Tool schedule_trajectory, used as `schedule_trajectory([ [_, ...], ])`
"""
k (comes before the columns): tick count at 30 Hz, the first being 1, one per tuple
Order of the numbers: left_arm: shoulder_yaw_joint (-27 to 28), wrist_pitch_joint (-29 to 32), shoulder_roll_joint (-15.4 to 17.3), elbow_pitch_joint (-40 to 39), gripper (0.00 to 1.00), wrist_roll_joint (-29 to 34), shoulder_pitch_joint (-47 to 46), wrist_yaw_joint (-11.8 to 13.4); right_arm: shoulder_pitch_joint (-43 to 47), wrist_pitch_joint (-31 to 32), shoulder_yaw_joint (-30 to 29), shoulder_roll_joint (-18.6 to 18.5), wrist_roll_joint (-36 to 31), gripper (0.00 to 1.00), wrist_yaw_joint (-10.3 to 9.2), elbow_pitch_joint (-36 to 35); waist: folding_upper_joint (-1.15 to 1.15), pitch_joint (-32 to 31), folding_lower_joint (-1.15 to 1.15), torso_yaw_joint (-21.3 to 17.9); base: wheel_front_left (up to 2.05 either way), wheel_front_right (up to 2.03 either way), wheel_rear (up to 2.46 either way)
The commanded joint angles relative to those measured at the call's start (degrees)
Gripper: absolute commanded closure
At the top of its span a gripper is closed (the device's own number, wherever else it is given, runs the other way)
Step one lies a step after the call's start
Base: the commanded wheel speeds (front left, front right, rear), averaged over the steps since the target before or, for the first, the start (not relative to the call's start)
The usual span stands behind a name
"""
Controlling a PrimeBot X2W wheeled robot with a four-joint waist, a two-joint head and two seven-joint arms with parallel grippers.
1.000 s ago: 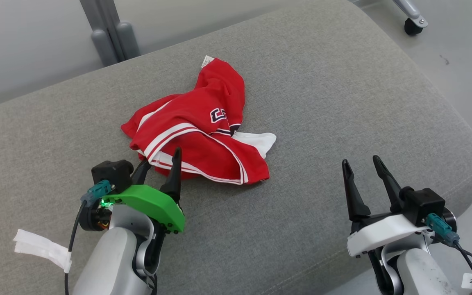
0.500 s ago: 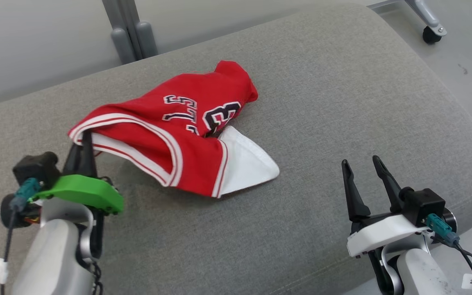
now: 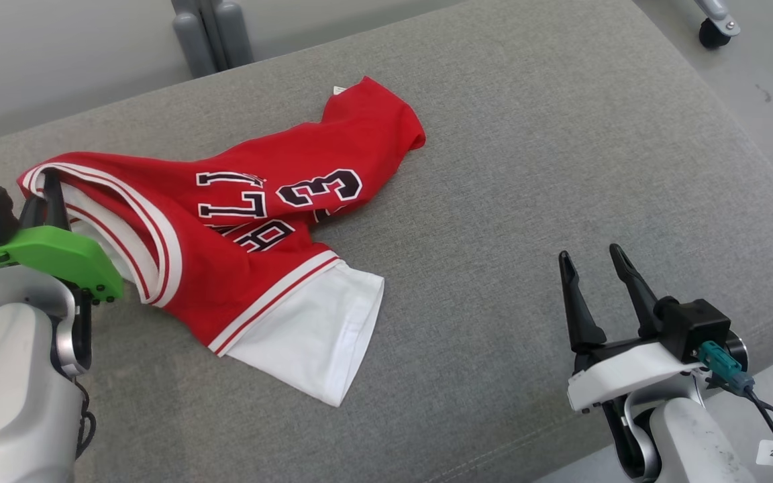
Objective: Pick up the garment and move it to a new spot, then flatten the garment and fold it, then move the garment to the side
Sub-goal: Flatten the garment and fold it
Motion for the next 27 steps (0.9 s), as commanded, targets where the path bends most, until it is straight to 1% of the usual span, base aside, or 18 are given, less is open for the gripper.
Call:
schedule_trajectory([
  [1,-0.2,0.0,-0.5,0.9,0.00,0.1,-0.8,0.0,-0.3,-0.2,-0.3,-0.1,-0.2,0.00,0.00,-0.1,0.00,0.0,0.00,0.5,0.00,0.00,0.00],
  [2,-0.5,-0.3,-1.3,1.5,0.00,-0.4,-0.9,-0.4,-0.2,-0.2,-0.6,-0.1,-0.5,0.00,0.00,-0.1,0.00,0.0,0.00,0.9,0.00,0.00,0.00],
  [7,-1.5,-1.7,-4.0,3.9,0.00,-1.3,2.8,-0.5,-0.1,-0.2,-0.7,-0.1,-0.8,0.00,0.00,-0.2,0.00,-0.5,0.00,3.7,0.00,0.00,0.00],
  [11,-1.7,-3.3,-6.2,3.3,0.00,-2.8,5.9,-2.0,0.0,-0.2,-0.5,-0.1,-1.1,0.00,0.00,-0.3,0.00,-1.3,0.00,6.2,0.00,0.00,0.00],
  [13,-1.9,-3.9,-6.8,3.0,0.00,-3.5,7.9,-2.3,0.1,-0.2,-0.2,-0.1,-1.1,0.00,0.00,-0.4,0.00,-1.8,0.00,7.3,0.00,0.00,0.00],
  [17,-2.1,-5.3,-8.8,0.3,0.00,-4.2,11.4,-1.3,0.7,-0.2,-0.5,-0.1,-0.9,0.00,-0.01,-0.4,0.00,-2.8,0.00,9.0,0.00,0.00,0.00],
  [21,-4.6,-4.2,-10.8,-3.2,0.00,-4.1,14.6,-2.2,1.1,-0.2,-0.2,-0.1,-0.8,0.00,-0.01,-0.1,0.00,-3.2,0.00,10.0,0.00,0.00,0.00],
  [23,-6.3,-2.8,-12.0,-4.4,0.00,-4.6,15.8,-3.0,1.2,-0.2,-0.1,-0.1,-0.8,0.00,-0.01,0.1,0.00,-3.2,0.00,10.2,0.00,0.00,0.00],
  [27,-9.1,0.2,-13.3,-4.3,0.00,-4.4,16.5,-3.6,0.6,-0.2,0.5,-0.1,-0.4,0.00,-0.01,0.3,0.00,-3.0,0.00,9.6,0.00,0.00,0.00],
])
